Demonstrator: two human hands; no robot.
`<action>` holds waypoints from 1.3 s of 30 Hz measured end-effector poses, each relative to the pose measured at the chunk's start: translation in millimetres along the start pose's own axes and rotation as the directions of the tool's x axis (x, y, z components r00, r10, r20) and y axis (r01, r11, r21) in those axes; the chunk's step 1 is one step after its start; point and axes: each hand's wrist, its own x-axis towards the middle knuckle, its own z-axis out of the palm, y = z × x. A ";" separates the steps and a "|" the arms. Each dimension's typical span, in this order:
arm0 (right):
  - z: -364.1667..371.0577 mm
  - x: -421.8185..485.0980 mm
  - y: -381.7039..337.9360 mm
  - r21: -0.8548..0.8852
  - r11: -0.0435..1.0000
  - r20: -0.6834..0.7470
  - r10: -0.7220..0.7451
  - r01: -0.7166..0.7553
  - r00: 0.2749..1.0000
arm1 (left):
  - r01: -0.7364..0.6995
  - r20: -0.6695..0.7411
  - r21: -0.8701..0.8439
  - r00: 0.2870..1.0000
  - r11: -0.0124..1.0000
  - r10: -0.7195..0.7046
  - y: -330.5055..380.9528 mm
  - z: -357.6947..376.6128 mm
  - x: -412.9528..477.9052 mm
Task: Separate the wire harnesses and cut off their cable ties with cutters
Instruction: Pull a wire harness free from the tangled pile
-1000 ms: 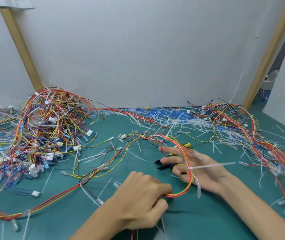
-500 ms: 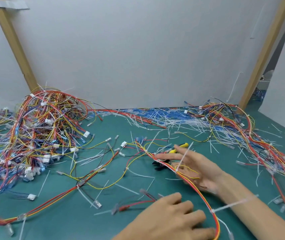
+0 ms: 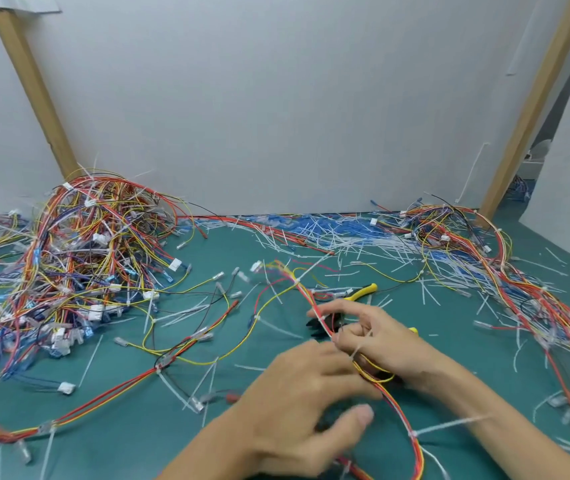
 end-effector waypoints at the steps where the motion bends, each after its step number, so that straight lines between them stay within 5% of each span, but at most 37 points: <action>1: 2.0 1.3 1.4 -0.018 0.999 -0.068 -0.048 0.046 0.997 | 0.038 -0.093 -0.053 0.995 0.998 -0.042 -3.8 -5.7 -1.7; 5: 7.2 3.0 5.0 -0.257 0.941 -0.321 -0.298 0.221 0.899 | 0.195 -0.480 -0.105 0.849 0.975 -0.222 -23.8 -26.1 -4.0; 8: 11.8 0.0 3.7 -0.536 0.804 -0.355 -0.491 0.257 0.796 | 0.322 -0.607 -0.124 0.723 0.939 -0.328 -37.6 -39.0 -2.1; 13: 22.9 -5.3 0.9 -0.699 0.656 -0.270 -0.611 0.285 0.744 | 0.342 -0.502 -0.389 0.700 0.856 -0.508 -41.3 -32.1 1.8; 18: 27.1 -8.8 -5.3 -0.824 0.519 -0.204 -0.644 0.225 0.738 | 0.242 -0.371 -0.724 0.653 0.646 -0.660 -33.3 -14.1 9.2; 25: 26.5 -12.9 -3.3 -0.924 0.216 0.068 -0.718 0.314 0.693 | 0.155 -0.291 -0.894 0.514 0.421 -0.807 -44.8 -15.3 7.5; 27: 30.3 -12.1 -1.9 -0.904 0.275 0.054 -0.685 0.327 0.726 | 0.142 -0.278 -0.906 0.509 0.398 -0.814 -47.7 -16.1 6.5; 30: 31.5 -11.8 -1.5 -0.785 0.500 -0.088 -0.673 0.365 0.734 | 0.155 -0.326 -0.875 0.510 0.458 -0.796 -51.8 -20.2 3.6; 35: 16.0 -11.5 -11.6 -0.617 0.705 -0.534 -0.701 0.348 0.474 | 0.198 -0.378 -0.821 0.515 0.536 -0.769 -56.1 -27.0 -0.8; 39: 14.5 -9.4 -15.7 -0.522 0.792 -0.535 -0.592 0.316 0.603 | 0.259 -0.362 -0.776 0.564 0.575 -0.742 -55.5 -23.7 0.0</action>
